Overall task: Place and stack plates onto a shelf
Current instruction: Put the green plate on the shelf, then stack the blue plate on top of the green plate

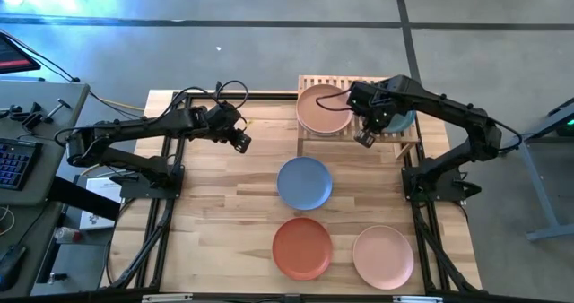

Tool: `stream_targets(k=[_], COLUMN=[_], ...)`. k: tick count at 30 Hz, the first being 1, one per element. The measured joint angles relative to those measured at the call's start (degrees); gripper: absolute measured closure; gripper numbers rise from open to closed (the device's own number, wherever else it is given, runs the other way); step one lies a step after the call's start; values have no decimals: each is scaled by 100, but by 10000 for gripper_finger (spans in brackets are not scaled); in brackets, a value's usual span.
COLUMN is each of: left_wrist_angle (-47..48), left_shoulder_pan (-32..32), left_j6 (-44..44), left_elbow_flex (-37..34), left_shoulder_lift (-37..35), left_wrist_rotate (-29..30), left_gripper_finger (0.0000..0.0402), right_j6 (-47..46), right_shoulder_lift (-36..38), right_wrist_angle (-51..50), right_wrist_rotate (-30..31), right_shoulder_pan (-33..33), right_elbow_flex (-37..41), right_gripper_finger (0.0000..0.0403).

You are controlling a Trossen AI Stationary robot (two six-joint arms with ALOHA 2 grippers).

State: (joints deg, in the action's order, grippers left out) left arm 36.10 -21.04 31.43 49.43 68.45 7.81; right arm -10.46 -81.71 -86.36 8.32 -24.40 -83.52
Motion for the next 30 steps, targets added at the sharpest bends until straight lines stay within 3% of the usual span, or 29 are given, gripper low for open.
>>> stream_targets(k=[16, 30], left_wrist_angle=[-9, -22], left_shoulder_pan=[0, 282], left_j6=[-1, 376], left_elbow_flex=[0, 2], left_shoulder_lift=[0, 1], left_wrist_rotate=[-8, -625], left_gripper_finger=[289, 289], right_j6=[-2, -259], right_shoulder_lift=[2, 4], right_wrist_angle=[-220, -217], right_wrist_rotate=[108, -71], right_shoulder_pan=[17, 112], right_elbow_flex=[-1076, -1808], right_gripper_finger=[402, 402])
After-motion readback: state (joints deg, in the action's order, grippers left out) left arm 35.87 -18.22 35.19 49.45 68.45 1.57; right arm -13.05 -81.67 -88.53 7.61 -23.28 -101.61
